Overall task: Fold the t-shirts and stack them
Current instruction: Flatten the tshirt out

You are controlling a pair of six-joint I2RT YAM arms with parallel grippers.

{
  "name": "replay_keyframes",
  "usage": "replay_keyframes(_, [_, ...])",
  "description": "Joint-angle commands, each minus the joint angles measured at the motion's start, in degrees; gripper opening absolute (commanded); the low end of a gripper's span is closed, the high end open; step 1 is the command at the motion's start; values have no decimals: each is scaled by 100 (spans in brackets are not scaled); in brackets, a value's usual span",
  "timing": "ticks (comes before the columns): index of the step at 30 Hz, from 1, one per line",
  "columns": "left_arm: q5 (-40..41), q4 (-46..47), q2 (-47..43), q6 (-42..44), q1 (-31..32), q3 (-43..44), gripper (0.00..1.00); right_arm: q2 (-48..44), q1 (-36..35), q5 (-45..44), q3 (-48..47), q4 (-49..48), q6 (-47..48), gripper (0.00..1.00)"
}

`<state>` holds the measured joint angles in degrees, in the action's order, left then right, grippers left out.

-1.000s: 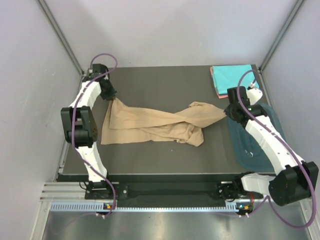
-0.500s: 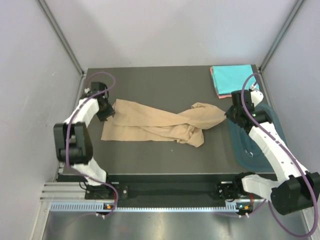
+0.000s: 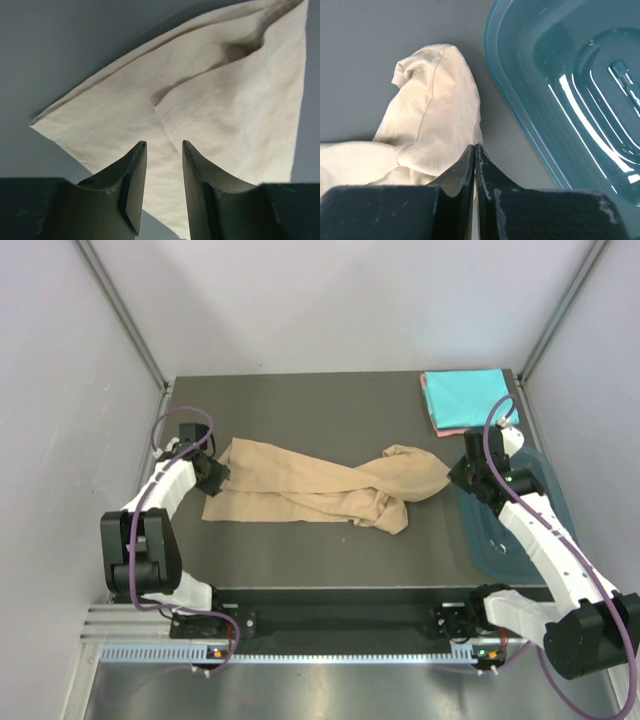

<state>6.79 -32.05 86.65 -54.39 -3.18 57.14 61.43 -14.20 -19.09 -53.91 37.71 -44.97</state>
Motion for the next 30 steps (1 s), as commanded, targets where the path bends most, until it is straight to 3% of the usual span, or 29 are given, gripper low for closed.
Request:
replay_keyframes(1, [-54,577,0,-669,-60,-150,40,-166,31,133,38,-256,59,0])
replay_keyframes(23, [-72,1245,686,-907,-60,-388,40,-184,31,353,126,-388,50,0])
replay_keyframes(30, [-55,1324,836,-907,-60,-397,35,-149,40,389,109,-405,41,0])
